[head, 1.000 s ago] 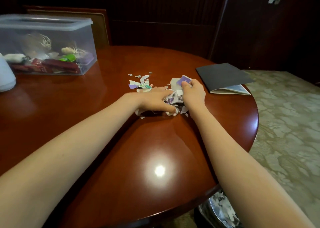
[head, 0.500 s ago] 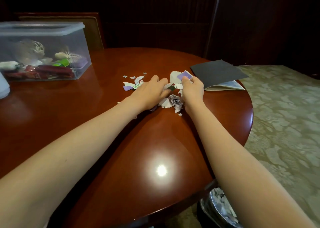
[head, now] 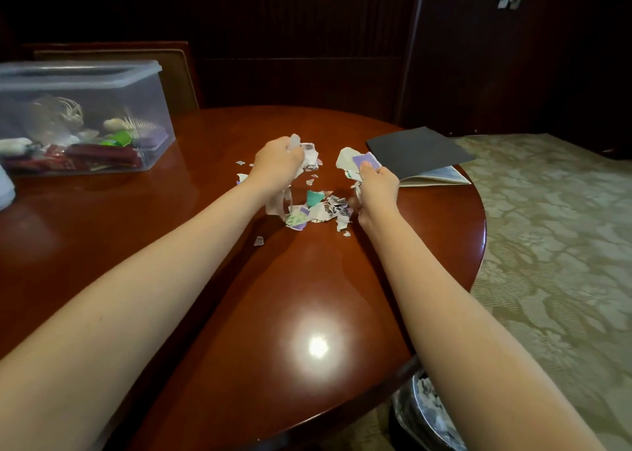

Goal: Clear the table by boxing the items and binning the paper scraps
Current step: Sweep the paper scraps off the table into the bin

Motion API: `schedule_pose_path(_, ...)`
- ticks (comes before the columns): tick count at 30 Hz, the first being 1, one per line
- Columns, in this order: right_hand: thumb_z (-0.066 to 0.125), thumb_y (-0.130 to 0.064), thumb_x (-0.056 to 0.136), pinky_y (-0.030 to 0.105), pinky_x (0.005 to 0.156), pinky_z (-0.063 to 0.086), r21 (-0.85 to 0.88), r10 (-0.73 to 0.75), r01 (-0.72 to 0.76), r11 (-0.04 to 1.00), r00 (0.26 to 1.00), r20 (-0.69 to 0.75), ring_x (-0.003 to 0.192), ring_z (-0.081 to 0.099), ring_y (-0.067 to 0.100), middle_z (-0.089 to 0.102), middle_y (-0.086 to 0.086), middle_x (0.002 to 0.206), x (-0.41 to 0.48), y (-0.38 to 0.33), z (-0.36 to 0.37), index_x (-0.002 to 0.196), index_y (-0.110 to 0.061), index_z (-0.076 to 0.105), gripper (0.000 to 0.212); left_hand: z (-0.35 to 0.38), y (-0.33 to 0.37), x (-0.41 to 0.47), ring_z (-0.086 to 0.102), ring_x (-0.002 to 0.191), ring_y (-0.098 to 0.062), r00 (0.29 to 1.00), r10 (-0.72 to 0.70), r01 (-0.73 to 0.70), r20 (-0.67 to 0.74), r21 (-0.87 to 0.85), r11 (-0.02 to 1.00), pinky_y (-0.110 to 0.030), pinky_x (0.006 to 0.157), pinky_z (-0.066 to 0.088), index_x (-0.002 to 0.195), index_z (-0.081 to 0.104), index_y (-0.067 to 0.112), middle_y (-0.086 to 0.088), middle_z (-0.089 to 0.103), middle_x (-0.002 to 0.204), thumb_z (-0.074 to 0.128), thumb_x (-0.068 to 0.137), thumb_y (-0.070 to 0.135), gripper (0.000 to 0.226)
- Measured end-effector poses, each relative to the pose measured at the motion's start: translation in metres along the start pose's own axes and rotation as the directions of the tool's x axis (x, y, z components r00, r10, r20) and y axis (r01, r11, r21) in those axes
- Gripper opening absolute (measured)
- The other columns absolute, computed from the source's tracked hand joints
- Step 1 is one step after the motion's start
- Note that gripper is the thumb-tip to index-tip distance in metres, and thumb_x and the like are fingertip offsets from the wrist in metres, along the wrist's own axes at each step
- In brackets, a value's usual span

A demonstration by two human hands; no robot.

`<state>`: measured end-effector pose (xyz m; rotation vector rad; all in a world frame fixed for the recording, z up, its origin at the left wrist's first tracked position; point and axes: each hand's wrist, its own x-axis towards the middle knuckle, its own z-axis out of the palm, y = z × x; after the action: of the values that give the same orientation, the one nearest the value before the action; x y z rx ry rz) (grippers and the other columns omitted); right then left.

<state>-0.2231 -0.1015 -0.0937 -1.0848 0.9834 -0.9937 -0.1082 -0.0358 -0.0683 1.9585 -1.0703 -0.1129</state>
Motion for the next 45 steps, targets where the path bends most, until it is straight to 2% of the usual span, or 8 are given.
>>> schedule_pose_path(3, 0.042, -0.017, 0.098, 0.018, 0.035, 0.03, 0.04, 0.035, -0.036, 0.999, 0.999, 0.017, 0.054, 0.032, 0.012, 0.037, 0.0, 0.068, -0.001, 0.0, -0.001, 0.071, -0.018, 0.043, 0.027, 0.0, 0.006, 0.0, 0.035, 0.058, -0.012, 0.956, -0.289, 0.287, 0.054, -0.399, 0.871, -0.022, 0.05, 0.031, 0.084, 0.054, 0.013, -0.001, 0.037, 0.069, 0.038, 0.097, 0.019, 0.021)
schedule_pose_path(7, 0.041, -0.012, 0.098, 0.019, 0.038, 0.027, 0.101, 0.116, -0.119, 0.988, 0.993, 0.03, 0.051, 0.03, 0.01, 0.039, 0.001, 0.069, -0.008, -0.003, -0.002, 0.074, -0.017, 0.044, 0.025, 0.0, 0.012, -0.003, 0.037, 0.057, -0.009, 0.879, -0.451, 0.447, 0.157, -0.604, 0.66, -0.016, 0.039, 0.032, 0.126, 0.049, 0.005, -0.003, 0.042, 0.075, 0.041, 0.098, 0.023, 0.034)
schedule_pose_path(12, 0.044, -0.007, 0.097, 0.011, 0.03, 0.02, 0.315, 0.222, -0.242, 0.918, 0.97, 0.097, 0.048, 0.027, 0.008, 0.041, 0.004, 0.068, -0.016, -0.006, -0.006, 0.097, -0.007, 0.047, 0.004, 0.005, 0.02, -0.002, 0.032, 0.051, -0.006, 0.84, -0.489, 0.47, 0.235, -0.766, 0.439, -0.01, 0.03, 0.029, 0.104, 0.052, 0.011, -0.002, 0.041, 0.072, 0.042, 0.098, 0.024, 0.018)
schedule_pose_path(20, 0.043, -0.011, 0.098, 0.013, 0.024, 0.02, 0.688, 0.157, -0.26, 0.677, 0.965, 0.209, 0.023, 0.027, 0.003, 0.036, 0.002, 0.062, -0.013, -0.012, -0.042, 0.081, -0.006, 0.047, 0.018, 0.04, 0.07, -0.02, 0.032, 0.054, -0.006, 0.79, -0.397, 0.55, 0.468, -0.827, 0.119, -0.013, 0.048, 0.031, 0.073, 0.042, 0.011, -0.001, 0.037, 0.068, 0.043, 0.099, 0.027, 0.03)
schedule_pose_path(28, 0.031, -0.015, 0.103, 0.013, 0.021, 0.018, 0.803, 0.032, -0.178, 0.569, 0.98, 0.195, 0.018, 0.021, 0.003, 0.031, -0.004, 0.031, 0.007, -0.031, -0.114, 0.073, -0.014, 0.04, 0.032, 0.106, 0.112, -0.03, 0.039, 0.053, -0.008, 0.795, -0.189, 0.591, 0.576, -0.806, 0.03, -0.015, 0.053, 0.041, 0.072, 0.043, 0.01, -0.001, 0.042, 0.066, 0.038, 0.101, 0.014, 0.03)
schedule_pose_path(32, 0.031, -0.013, 0.102, 0.012, 0.022, 0.015, 0.827, 0.032, -0.076, 0.557, 0.997, 0.07, 0.018, 0.018, 0.004, 0.025, -0.004, 0.03, 0.004, -0.042, -0.162, 0.075, -0.013, 0.041, 0.029, 0.146, 0.139, -0.042, 0.034, 0.031, -0.003, 0.741, -0.094, 0.663, 0.665, -0.746, -0.059, -0.01, 0.035, 0.028, 0.065, 0.033, 0.015, 0.003, 0.032, 0.057, 0.036, 0.1, 0.016, 0.036)
schedule_pose_path(40, 0.028, -0.009, 0.102, 0.013, 0.023, 0.018, 0.849, 0.02, 0.082, 0.522, 0.994, -0.108, 0.02, 0.021, 0.005, 0.028, -0.004, 0.03, 0.005, -0.032, -0.253, 0.07, -0.011, 0.038, 0.034, 0.209, 0.184, -0.092, 0.023, 0.019, -0.002, 0.651, 0.03, 0.756, 0.758, -0.652, 0.064, -0.01, 0.023, 0.018, 0.066, 0.037, 0.013, 0.001, 0.031, 0.049, 0.037, 0.1, 0.011, 0.035)
schedule_pose_path(45, 0.03, -0.01, 0.101, 0.018, 0.036, 0.028, 0.855, 0.083, 0.078, 0.513, 0.987, -0.14, 0.024, 0.024, 0.008, 0.029, -0.003, 0.034, 0.025, 0.004, -0.3, 0.072, -0.014, 0.039, 0.03, 0.257, 0.193, -0.117, 0.026, 0.022, -0.002, 0.559, 0.052, 0.828, 0.828, -0.56, 0.022, -0.01, 0.027, 0.019, 0.063, 0.038, 0.013, 0.003, 0.033, 0.041, 0.037, 0.101, 0.014, 0.037)
